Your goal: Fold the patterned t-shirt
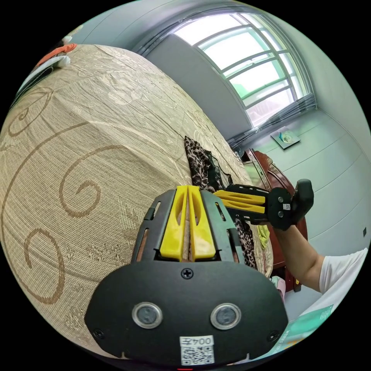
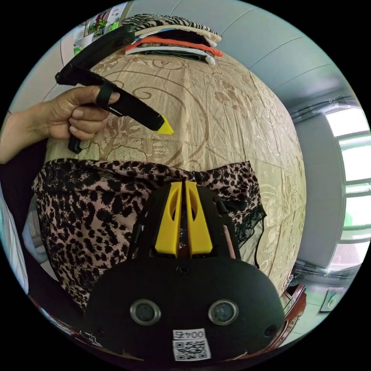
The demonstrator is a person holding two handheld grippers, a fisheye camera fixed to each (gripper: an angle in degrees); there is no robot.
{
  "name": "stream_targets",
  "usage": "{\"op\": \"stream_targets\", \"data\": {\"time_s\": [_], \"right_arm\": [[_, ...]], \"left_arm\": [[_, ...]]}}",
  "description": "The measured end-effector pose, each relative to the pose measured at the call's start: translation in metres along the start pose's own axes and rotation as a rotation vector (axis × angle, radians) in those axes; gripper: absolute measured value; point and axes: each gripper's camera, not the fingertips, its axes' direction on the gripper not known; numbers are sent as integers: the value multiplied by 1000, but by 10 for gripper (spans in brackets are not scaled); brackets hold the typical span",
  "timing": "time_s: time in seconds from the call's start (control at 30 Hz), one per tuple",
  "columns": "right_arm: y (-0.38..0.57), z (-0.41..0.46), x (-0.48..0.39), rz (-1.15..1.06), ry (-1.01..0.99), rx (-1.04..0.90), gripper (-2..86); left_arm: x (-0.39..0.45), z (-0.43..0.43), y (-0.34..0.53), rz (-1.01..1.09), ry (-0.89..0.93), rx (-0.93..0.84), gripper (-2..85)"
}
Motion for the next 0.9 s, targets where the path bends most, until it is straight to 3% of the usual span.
{"op": "stream_targets", "data": {"time_s": [0.13, 0.2, 0.43, 0.67, 0.77, 0.9], "right_arm": [[-12, 9, -2, 46, -73, 22, 40], [-21, 37, -17, 31, -119, -57, 68], [38, 37, -38, 61, -64, -85, 85], [192, 59, -30, 488, -269, 46, 72], [259, 70, -42, 728, -406, 175, 62], [346, 78, -100, 927, -487, 262, 54]], "left_arm": [[-1, -13, 1, -18, -54, 54, 2], [-2, -14, 1, -28, -58, 53, 1], [2, -25, 3, -24, -69, 62, 1], [33, -22, 5, 100, 42, 55, 1], [67, 0, 6, 234, 158, -80, 1], [103, 44, 17, 333, -165, -257, 2]]}}
